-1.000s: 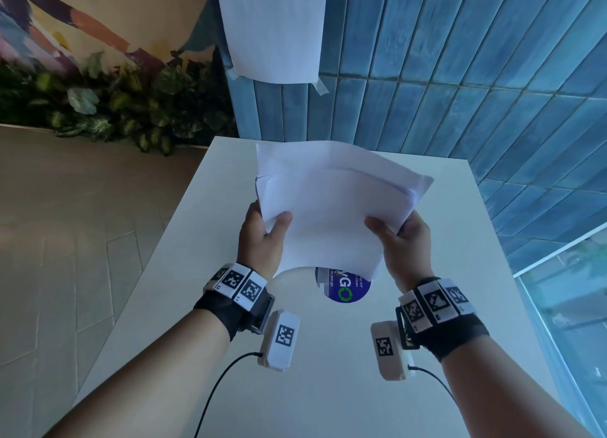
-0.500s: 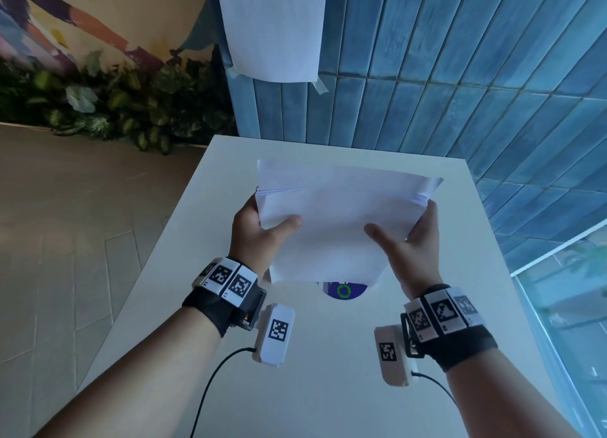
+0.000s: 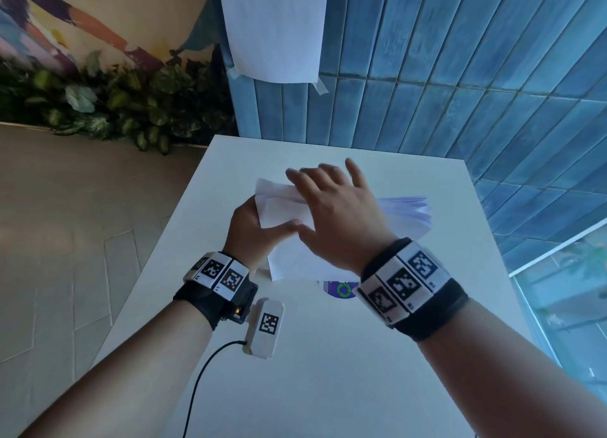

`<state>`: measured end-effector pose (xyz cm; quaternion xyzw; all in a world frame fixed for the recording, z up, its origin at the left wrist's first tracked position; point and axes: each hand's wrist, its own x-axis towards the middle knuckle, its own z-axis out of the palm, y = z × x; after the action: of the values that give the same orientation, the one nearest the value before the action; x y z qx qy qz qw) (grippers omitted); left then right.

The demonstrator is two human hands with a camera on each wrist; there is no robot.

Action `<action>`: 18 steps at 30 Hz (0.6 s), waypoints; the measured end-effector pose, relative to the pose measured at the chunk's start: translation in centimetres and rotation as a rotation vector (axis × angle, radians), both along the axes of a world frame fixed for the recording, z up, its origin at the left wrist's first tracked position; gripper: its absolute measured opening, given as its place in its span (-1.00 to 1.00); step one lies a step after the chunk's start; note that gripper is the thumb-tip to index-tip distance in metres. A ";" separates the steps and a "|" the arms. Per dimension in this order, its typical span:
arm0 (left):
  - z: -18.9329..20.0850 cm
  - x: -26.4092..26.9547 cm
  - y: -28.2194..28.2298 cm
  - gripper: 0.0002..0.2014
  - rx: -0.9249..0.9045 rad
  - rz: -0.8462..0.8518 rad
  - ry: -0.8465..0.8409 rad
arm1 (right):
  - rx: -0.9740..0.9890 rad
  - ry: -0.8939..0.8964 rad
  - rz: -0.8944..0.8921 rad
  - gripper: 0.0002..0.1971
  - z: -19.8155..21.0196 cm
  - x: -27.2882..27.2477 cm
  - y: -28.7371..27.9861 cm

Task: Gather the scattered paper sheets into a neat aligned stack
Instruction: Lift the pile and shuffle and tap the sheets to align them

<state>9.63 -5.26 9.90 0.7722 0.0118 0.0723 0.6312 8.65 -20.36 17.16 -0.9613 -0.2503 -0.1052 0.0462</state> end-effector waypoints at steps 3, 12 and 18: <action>-0.3 0.0 0.2 -0.63 0.055 0.010 -0.018 | 0.048 -0.141 -0.024 -0.28 0.3 0.2 -0.3; -0.5 0.2 -0.3 -0.45 0.101 0.009 -0.109 | -0.051 -0.097 0.053 -0.17 -1.0 0.3 0.0; -1.0 0.3 -0.4 -0.52 0.099 0.023 -0.108 | -0.013 -0.109 0.081 -0.17 -1.2 0.3 -0.6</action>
<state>9.94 -5.65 8.85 0.7974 -0.0170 0.1217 0.5909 8.99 -20.99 15.97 -0.9435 -0.2920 -0.1537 0.0306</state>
